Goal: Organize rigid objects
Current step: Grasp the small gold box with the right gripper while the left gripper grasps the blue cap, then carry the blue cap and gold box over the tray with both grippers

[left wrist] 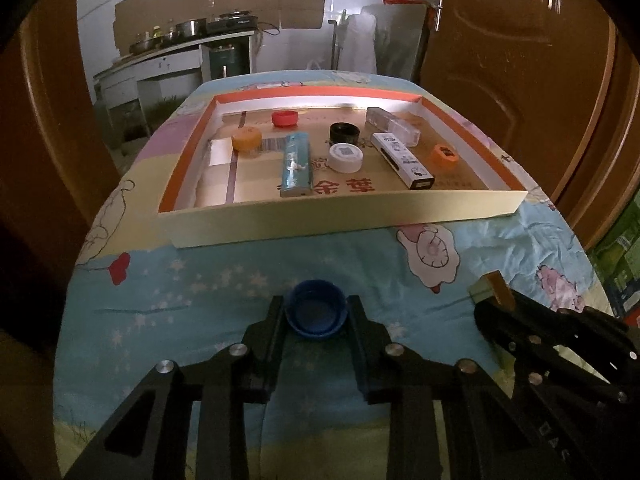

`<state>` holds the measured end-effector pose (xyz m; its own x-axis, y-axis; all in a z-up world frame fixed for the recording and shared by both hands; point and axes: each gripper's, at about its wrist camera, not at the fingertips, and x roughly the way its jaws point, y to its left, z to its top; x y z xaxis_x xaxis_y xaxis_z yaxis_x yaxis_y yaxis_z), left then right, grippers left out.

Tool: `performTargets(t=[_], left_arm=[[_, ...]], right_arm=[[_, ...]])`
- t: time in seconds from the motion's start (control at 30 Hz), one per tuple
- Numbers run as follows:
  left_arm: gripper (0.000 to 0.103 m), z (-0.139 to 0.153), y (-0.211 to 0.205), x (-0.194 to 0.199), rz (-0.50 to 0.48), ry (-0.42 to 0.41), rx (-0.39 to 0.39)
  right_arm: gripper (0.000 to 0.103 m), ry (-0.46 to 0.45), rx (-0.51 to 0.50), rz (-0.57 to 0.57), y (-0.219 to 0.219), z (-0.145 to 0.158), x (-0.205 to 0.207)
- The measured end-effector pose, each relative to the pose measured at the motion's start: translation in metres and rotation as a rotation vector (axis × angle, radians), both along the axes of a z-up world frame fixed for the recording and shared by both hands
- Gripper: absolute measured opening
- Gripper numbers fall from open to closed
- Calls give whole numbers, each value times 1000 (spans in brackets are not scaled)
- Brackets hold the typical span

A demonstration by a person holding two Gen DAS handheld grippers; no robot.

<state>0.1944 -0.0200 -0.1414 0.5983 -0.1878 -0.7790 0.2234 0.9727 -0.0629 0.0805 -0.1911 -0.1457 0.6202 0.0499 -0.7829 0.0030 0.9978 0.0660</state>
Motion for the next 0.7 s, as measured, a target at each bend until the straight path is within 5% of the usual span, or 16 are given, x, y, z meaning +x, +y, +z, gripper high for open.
performTargets(t=[0.7], left_arm=[[30,48,12,-16,46,-100,-55]], right_arm=[[18,-59,-45,33,10,26,-2]])
